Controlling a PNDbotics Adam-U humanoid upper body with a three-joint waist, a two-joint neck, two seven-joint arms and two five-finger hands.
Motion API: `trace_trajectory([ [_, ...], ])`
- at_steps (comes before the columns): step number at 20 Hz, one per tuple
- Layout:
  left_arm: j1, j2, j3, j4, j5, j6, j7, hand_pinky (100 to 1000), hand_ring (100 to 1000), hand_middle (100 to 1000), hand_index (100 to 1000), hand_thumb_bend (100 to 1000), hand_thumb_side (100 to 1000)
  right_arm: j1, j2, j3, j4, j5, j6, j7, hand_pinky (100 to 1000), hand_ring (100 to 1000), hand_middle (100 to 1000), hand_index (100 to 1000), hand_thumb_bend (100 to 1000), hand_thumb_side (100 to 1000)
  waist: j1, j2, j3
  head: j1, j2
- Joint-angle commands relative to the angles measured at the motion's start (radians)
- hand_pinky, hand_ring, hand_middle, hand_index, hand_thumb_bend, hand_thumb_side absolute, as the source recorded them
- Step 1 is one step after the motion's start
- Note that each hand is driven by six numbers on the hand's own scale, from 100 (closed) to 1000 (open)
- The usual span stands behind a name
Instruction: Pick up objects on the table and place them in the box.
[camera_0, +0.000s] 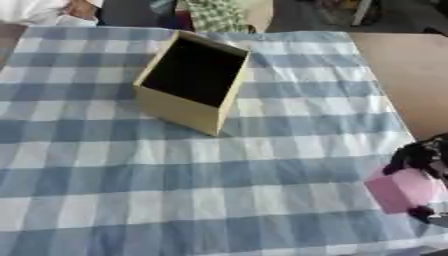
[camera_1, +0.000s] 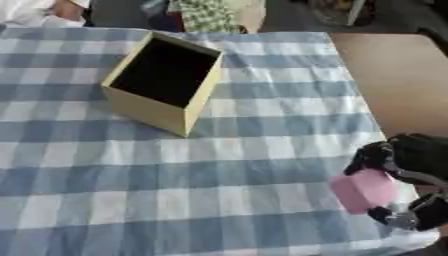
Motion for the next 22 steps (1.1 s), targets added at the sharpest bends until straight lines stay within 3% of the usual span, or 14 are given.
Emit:
trace_trajectory([
  [1, -0.009, 0.015, 0.005, -0.016, 0.0, -0.002, -0.004, 480, 639, 585, 690, 222, 868, -0.025, -0.053, -0.028, -0.015, -0.022, -0.011, -0.025, 528, 357, 333, 469, 137, 204, 0.001, -0.015, 0.002, 0.0, 0.002],
  [4, -0.009, 0.016, 0.005, -0.016, 0.0, -0.002, -0.004, 480, 639, 586, 690, 222, 867, -0.055, -0.073, -0.033, -0.015, -0.037, -0.02, -0.03, 527, 356, 332, 467, 140, 181, -0.001, -0.017, 0.004, -0.002, 0.005],
  [7, -0.009, 0.015, 0.004, -0.016, 0.0, -0.002, -0.005, 480, 639, 586, 691, 221, 867, -0.085, -0.092, -0.025, -0.015, -0.057, -0.024, -0.016, 527, 357, 329, 464, 122, 100, -0.003, -0.018, 0.009, -0.004, 0.007],
  [22, -0.014, 0.011, -0.001, -0.016, 0.003, -0.006, -0.01, 480, 640, 587, 690, 216, 864, -0.288, -0.154, 0.038, -0.015, -0.249, 0.005, 0.096, 511, 357, 329, 472, 100, 100, -0.012, -0.022, 0.045, -0.027, 0.018],
])
